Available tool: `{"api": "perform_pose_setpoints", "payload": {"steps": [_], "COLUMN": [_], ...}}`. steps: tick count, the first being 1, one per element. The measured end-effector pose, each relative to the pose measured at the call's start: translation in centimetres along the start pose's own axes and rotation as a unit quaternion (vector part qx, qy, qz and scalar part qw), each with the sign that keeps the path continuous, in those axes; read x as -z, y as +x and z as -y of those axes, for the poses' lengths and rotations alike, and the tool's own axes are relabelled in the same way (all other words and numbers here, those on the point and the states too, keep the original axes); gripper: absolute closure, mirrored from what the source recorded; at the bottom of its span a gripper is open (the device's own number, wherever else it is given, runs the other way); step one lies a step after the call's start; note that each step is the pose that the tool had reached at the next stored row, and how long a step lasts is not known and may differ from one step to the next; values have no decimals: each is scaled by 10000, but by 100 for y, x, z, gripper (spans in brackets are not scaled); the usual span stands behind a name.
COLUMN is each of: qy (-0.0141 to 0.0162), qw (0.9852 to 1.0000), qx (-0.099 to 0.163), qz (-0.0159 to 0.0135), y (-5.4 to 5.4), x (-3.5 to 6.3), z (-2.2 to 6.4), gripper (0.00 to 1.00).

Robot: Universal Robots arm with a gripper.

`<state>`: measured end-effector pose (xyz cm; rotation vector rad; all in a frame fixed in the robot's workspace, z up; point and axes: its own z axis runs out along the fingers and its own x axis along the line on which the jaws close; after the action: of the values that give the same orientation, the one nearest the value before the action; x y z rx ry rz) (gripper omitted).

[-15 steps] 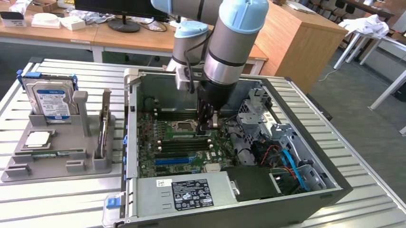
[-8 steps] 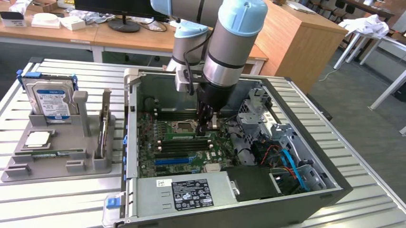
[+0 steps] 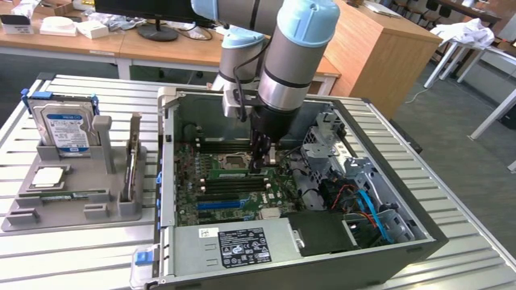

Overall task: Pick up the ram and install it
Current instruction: 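Pick up the ram and move it above insertion slot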

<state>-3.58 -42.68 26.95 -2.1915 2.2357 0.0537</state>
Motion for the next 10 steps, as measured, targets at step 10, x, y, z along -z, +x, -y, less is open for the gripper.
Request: {"api": "perform_pose_setpoints", "payload": {"steps": [10], "qy": [-1], "qw": [10000], "qx": [0], "qz": [-3], "y": [3], "x": [-64], "z": [1], "gripper": [89]}}
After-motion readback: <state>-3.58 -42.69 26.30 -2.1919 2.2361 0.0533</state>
